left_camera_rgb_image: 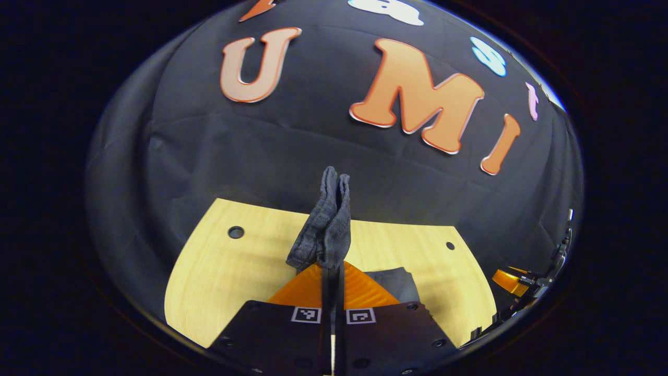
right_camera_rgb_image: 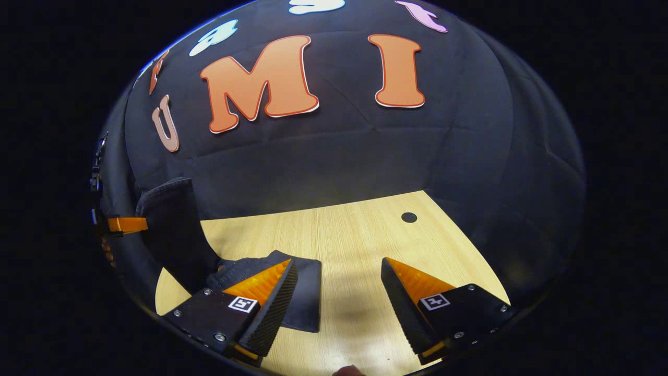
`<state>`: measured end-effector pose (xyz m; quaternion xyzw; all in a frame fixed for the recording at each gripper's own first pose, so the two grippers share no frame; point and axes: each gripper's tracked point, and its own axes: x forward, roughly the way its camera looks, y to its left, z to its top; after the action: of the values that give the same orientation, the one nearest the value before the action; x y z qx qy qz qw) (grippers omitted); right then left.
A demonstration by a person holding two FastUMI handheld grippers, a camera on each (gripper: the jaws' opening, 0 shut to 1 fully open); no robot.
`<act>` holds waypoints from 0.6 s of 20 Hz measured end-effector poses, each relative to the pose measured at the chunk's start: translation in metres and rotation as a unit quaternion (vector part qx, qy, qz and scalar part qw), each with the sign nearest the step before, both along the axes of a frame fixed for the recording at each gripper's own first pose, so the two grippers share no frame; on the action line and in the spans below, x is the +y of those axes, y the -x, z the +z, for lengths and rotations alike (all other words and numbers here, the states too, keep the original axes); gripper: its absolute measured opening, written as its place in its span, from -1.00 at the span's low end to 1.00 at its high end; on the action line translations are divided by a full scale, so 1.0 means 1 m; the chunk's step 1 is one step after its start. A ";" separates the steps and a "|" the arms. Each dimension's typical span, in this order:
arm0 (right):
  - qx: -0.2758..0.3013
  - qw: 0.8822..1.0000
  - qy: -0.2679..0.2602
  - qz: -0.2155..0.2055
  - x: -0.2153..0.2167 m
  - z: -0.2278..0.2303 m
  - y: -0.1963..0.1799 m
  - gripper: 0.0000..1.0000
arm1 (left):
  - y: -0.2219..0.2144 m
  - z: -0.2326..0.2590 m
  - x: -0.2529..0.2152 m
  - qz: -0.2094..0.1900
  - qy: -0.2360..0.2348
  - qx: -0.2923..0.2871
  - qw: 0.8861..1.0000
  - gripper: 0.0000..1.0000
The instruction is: Grasp the waist and the cuffs of the jeans and fold them to make the two legs overlap; first hold the waist and fold one-third of the jeans toward the cuffs, then hold the cuffs and fold the remaining one-third in the same direction to finish folding.
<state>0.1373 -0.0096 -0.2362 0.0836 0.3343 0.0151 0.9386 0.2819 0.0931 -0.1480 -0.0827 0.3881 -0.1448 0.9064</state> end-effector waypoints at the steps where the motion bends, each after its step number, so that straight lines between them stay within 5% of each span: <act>1: 0.001 1.000 -0.002 0.002 -0.002 -0.002 -0.001 0.94 | 0.002 -0.004 -0.018 -0.018 -0.004 0.004 1.000 -0.94; 12: 0.024 0.999 -0.013 0.019 -0.019 -0.026 -0.004 0.95 | 0.051 -0.071 -0.145 -0.132 -0.031 0.085 0.987 -0.93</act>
<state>0.1411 -0.0283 -0.2627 0.0894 0.3580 0.0350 0.9288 0.2308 -0.0518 -0.2185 -0.0145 0.4757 -0.2436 0.8450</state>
